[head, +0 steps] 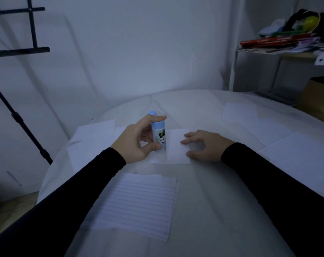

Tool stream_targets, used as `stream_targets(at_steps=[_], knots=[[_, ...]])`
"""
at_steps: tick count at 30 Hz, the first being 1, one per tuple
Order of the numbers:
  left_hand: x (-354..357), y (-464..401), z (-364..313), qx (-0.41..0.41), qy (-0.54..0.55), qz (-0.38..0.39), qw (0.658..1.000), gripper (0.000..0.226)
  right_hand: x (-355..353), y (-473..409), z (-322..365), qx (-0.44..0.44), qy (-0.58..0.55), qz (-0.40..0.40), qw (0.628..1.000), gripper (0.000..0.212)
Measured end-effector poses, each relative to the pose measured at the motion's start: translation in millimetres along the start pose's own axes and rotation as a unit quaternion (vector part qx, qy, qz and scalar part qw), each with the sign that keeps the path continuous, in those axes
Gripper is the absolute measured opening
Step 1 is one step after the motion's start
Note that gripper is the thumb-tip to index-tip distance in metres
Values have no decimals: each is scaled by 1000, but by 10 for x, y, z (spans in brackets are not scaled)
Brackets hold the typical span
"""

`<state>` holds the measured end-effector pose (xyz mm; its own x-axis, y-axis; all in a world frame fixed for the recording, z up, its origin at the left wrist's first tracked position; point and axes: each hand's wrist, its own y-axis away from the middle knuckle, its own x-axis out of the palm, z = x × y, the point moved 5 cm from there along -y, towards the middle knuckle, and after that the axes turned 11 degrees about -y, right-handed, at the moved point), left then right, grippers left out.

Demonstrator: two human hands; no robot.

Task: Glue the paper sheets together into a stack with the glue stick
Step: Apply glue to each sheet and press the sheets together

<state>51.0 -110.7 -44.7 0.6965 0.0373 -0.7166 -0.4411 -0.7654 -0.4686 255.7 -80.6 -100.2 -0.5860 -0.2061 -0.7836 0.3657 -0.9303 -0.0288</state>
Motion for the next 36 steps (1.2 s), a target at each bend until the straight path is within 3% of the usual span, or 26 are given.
stream_targets(at_steps=[9, 14, 17, 19, 25, 36], knots=[[-135, 57, 71, -13, 18, -20, 1000, 70, -3, 3, -12, -10, -12, -8, 1000, 45], [-298, -44, 128, -71, 131, -121, 981, 66, -37, 3, 16, -22, -8, -5, 1000, 48], [-313, -101, 155, -105, 141, -76, 982, 75, -83, -14, 166, -48, 23, -85, 995, 48], [-241, -118, 137, -119, 130, -22, 984, 68, -56, -26, 311, -90, 36, -143, 985, 48], [-52, -107, 134, -119, 107, 69, 985, 45, 158, -85, 353, -100, 78, -90, 988, 44], [-3, -138, 149, -112, 106, 79, 985, 40, 181, -159, 235, -56, 43, -55, 996, 40]])
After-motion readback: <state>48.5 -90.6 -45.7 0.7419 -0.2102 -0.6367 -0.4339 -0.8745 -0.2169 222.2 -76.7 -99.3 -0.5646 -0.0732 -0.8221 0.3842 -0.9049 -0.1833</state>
